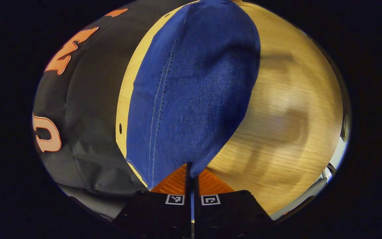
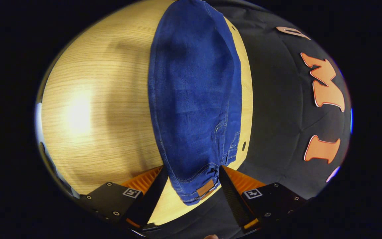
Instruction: Grasp the waist and the cuffs of the jeans and fold them to make the two legs overlap; first hold the waist and fold one-third of the jeans toward the cuffs, then hold the cuffs and fold the remaining one-third in the same direction to finish folding.
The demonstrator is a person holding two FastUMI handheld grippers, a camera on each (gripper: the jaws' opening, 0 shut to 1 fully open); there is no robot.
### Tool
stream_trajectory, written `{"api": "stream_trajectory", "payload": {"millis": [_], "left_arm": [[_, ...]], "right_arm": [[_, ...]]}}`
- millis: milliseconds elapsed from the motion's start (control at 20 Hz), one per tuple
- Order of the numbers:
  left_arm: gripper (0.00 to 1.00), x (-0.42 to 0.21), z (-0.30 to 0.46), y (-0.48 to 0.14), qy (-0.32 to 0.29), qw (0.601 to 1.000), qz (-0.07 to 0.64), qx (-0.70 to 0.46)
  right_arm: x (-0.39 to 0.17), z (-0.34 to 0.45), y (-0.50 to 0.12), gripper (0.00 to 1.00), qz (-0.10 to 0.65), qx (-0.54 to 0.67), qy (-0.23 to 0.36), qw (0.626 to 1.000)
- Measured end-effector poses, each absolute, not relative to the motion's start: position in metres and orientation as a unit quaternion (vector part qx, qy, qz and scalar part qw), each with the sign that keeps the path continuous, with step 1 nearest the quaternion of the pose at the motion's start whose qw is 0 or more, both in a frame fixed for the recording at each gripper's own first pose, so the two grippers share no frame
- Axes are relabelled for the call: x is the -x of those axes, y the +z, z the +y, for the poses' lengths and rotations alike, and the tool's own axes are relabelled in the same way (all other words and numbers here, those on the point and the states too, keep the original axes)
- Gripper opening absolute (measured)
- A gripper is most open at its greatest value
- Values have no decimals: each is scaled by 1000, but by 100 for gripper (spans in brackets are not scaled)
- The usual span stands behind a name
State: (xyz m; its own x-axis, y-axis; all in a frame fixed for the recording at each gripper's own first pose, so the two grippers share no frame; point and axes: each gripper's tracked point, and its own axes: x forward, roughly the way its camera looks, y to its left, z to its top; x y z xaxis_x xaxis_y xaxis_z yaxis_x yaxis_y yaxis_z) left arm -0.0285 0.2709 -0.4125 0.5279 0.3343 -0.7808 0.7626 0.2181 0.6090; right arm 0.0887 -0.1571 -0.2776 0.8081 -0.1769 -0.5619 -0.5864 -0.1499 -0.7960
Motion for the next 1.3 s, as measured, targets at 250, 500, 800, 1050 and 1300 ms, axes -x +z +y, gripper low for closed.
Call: {"api": "stream_trajectory", "payload": {"millis": [250, 500, 800, 1050, 1300], "left_arm": [[4, 27, 271, -414, -160, 642, 462, -591], [4, 27, 273, -411, -152, 653, 459, -583], [4, 20, 261, -401, -175, 649, 477, -566], [4, -8, 259, -361, -212, 631, 485, -567], [4, -39, 258, -333, -279, 600, 533, -527]], "right_arm": [[-93, -160, -296, 78, 284, 728, 192, 594], [-86, -163, -301, 6, 325, 711, 207, 588], [-85, -158, -281, 6, 409, 622, 232, 626], [-90, -154, -254, 6, 462, 558, 256, 640], [-120, -141, -209, 6, 502, 488, 270, 661]]}}
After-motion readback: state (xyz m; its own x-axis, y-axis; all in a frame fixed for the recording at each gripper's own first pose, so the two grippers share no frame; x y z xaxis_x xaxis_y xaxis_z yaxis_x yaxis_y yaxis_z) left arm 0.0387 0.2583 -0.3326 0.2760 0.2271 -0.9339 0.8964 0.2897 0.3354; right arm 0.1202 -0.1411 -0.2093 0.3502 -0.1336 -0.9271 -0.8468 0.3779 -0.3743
